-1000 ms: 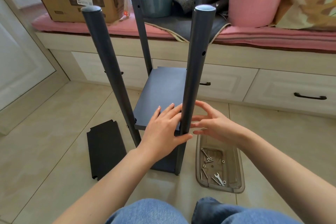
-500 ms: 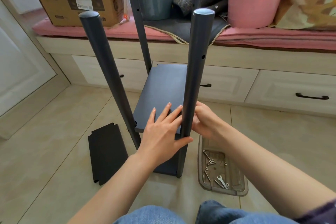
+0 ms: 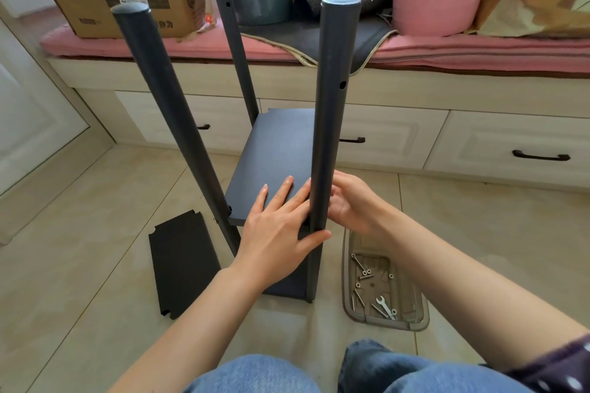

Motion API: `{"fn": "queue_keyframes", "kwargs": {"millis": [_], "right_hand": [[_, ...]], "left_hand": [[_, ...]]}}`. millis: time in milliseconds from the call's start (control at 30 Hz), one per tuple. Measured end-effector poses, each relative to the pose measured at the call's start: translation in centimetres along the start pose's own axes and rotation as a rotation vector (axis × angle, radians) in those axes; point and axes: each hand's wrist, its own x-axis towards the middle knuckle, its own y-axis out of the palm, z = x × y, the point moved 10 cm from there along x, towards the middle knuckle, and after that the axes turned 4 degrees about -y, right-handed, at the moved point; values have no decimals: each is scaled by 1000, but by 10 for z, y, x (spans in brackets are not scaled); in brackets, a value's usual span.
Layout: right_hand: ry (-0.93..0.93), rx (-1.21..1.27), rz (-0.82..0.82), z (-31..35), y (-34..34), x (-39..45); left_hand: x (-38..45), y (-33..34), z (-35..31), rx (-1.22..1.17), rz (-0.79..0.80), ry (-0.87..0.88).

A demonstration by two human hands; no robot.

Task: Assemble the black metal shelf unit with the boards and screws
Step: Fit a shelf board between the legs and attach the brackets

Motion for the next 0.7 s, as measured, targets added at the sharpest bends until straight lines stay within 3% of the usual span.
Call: {"fn": "queue_keyframes", "kwargs": {"millis": [233,500,700], "right_hand": [[83,-162,-178,-13,-77,-13],[297,-473,-368,-85,-183,-57],[382,-875,-336,-139,-219,-58]], "left_hand": [[1,2,2,17,26,-6],[0,4,3,17,32,-19],[1,1,1,-2,43,-26]]}}
